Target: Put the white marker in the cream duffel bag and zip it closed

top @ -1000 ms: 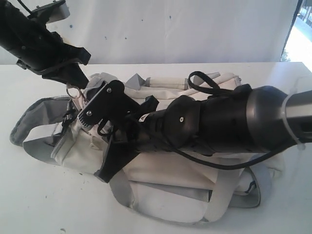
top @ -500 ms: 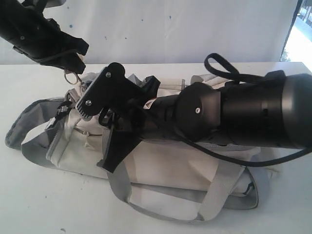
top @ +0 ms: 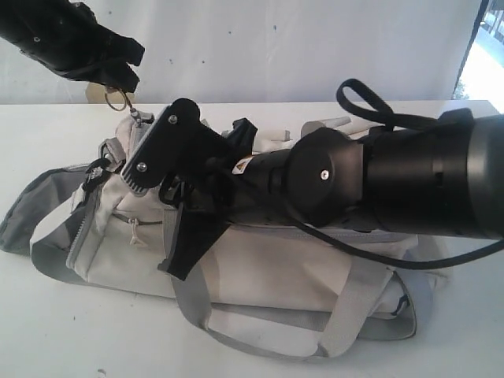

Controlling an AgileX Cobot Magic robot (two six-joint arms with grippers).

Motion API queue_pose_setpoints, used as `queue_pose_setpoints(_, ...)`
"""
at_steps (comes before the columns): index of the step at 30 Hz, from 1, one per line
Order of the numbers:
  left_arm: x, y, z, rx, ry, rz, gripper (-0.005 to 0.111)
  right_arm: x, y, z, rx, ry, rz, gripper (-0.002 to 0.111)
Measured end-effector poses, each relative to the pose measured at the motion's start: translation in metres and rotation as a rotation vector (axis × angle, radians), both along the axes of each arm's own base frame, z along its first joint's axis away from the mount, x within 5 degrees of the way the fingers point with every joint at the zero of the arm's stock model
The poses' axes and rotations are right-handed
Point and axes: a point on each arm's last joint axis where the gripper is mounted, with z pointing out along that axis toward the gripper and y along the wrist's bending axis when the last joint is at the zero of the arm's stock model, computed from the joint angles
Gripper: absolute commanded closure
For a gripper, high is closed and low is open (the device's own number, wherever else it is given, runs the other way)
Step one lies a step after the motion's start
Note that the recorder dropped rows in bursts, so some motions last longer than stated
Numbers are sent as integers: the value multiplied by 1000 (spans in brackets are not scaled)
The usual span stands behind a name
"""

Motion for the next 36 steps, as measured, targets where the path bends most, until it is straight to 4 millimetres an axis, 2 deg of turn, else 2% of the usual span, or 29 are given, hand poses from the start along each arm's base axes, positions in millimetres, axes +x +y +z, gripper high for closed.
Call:
queue_pose_setpoints(9,25,2,-17,48,-108,58,107,2,1,-3,-5,-5,-5,108)
queue_pose_setpoints(20,54,2,-37,58,-233,127,107,6,4,-17,-29,4,-15,108)
queue_pose_setpoints(24,61,1,-45,61,-253,140,107,9,4,-18,-26,-15,-32,108)
queue_pose_setpoints(27,70,9,-56,69,-256,168,107,18,0,-25,-31,-2,-69,108)
queue_pose_setpoints(34,75,11,-59,64,-275,190,107,26,-5,-27,-22,-9,-112,108)
queue_pose_setpoints(36,74,11,-60,68,-266,183,99,26,-5,-28,-23,-7,-110,104)
